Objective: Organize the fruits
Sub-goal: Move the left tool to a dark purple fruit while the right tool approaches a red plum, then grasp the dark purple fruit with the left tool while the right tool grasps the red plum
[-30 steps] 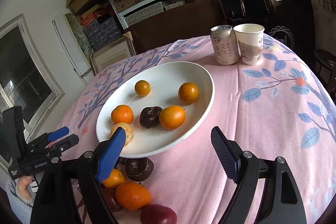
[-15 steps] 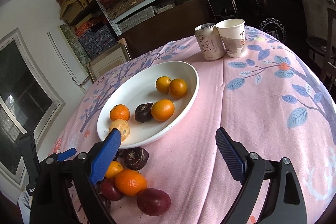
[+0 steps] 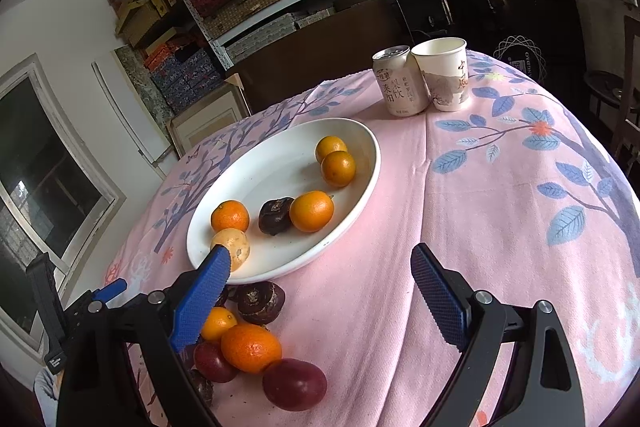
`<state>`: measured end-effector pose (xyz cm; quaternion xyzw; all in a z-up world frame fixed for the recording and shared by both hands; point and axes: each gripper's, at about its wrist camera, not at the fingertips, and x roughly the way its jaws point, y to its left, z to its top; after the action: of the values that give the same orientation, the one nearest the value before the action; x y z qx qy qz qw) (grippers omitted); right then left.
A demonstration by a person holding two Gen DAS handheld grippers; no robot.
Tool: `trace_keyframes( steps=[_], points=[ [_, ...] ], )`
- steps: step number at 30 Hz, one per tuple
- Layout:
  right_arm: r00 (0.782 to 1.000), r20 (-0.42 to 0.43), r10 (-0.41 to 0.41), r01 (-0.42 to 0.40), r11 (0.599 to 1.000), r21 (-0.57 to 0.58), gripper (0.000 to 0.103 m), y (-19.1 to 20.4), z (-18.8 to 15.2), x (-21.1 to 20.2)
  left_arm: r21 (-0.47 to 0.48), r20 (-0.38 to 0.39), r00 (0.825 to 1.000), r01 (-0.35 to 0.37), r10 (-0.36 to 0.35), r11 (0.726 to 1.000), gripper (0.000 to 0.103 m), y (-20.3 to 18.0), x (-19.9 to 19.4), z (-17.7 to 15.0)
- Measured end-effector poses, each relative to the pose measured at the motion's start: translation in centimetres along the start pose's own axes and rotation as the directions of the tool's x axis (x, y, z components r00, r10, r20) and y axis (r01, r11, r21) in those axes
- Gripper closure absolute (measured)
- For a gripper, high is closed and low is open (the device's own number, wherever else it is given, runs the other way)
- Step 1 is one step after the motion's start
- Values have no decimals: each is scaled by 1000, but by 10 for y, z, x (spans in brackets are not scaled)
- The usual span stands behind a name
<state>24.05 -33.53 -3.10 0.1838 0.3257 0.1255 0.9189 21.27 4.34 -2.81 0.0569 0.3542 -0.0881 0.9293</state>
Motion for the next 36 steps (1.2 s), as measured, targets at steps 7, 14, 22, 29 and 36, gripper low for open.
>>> trace_keyframes(
  steps=[7, 14, 22, 29, 36],
  points=[
    [1000, -15, -1, 1, 1000, -4, 11, 1, -1, 4, 86, -34, 999, 10, -7, 996, 11, -27, 17, 2],
    [1000, -13, 4, -4, 1000, -3, 11, 1, -1, 3, 5, -33, 993, -110, 110, 994, 9, 10, 20, 8],
    [1000, -21, 9, -10, 1000, -24, 11, 5, -3, 3, -50, -28, 999, -43, 41, 998, 10, 19, 18, 6],
    [999, -44, 0, -3, 999, -50, 11, 9, -8, 8, -83, -51, 998, -38, 34, 996, 18, 23, 33, 14],
    [996, -88, -30, 19, 991, -132, 11, 23, -25, 8, -58, -107, 994, -15, 8, 998, 36, 17, 50, 17]
  ],
)
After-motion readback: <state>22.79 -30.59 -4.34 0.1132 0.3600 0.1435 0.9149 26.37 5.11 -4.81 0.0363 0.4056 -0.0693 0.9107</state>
